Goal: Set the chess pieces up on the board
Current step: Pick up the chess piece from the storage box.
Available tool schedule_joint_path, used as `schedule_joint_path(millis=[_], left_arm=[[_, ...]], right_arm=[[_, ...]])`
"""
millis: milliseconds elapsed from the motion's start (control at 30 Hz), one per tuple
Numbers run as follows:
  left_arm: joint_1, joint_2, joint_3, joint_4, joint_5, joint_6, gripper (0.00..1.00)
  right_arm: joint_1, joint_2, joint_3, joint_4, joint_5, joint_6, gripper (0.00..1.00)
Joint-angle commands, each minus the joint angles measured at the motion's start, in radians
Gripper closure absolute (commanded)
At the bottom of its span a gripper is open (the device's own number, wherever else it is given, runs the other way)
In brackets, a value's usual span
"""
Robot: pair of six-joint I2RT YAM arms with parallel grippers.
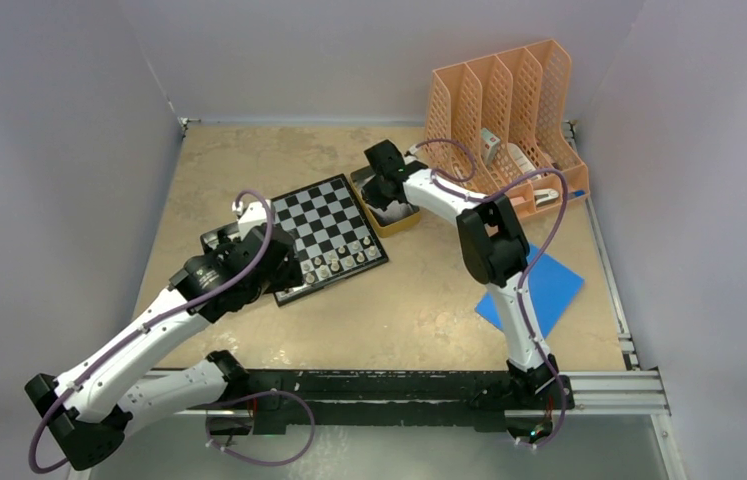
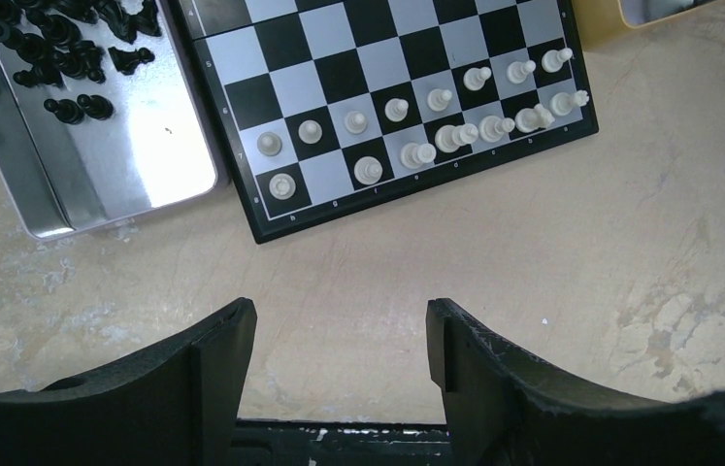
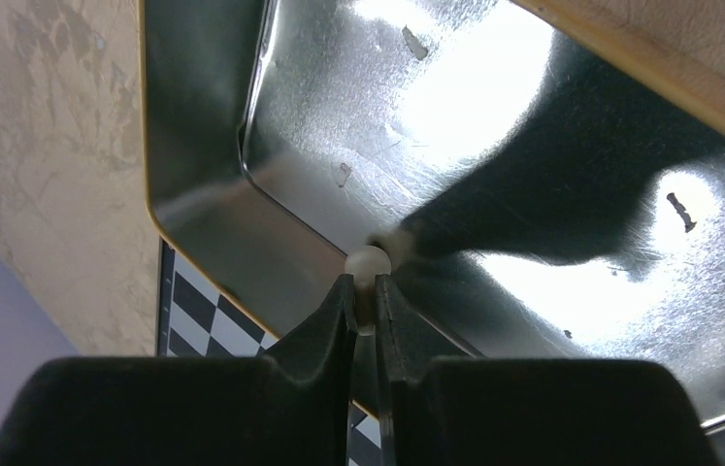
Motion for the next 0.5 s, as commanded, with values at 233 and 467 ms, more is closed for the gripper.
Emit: schedule_joint_path(millis=[233, 467], left_arm=[[-0.005, -0.044, -0.018, 0.002, -0.030, 0.018, 0.35], [-0.006, -0.080, -0.044, 0.026, -0.076, 0.041, 0.33]], right_arm=[[0.003, -0.086, 0.011, -0.043, 0.032, -0.078, 0.96], [0.000, -0.157, 0.027, -0.006, 0.021, -0.258, 0.95]])
